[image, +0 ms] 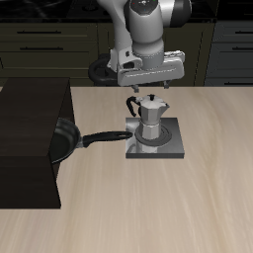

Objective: Place the moka pot on the stove and turn on the stove

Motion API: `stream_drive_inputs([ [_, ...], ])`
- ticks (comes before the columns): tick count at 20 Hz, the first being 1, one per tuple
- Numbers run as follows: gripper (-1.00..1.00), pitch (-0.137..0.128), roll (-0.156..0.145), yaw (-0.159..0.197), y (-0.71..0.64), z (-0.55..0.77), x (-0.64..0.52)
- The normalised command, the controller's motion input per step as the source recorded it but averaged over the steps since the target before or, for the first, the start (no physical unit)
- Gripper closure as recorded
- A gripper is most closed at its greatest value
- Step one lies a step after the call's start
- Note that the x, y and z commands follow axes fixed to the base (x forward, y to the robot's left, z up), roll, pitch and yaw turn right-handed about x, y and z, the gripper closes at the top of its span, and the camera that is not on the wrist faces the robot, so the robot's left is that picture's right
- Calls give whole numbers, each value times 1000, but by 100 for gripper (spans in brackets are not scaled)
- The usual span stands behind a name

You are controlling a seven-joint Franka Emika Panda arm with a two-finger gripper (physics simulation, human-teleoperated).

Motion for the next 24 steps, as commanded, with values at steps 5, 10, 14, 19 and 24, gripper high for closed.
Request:
stream_drive_inputs([
  [5,-100,-24,-12,-15,-57,144,-152],
  [10,-100,-18,0,-16,-66,131,-156],
  [14,-100,-16,-5,-35,-107,92,-142],
  [19,-100,-16,-1,2,-57,16,-143],
  [24,-100,-16,1,-8,19,21,-157],
])
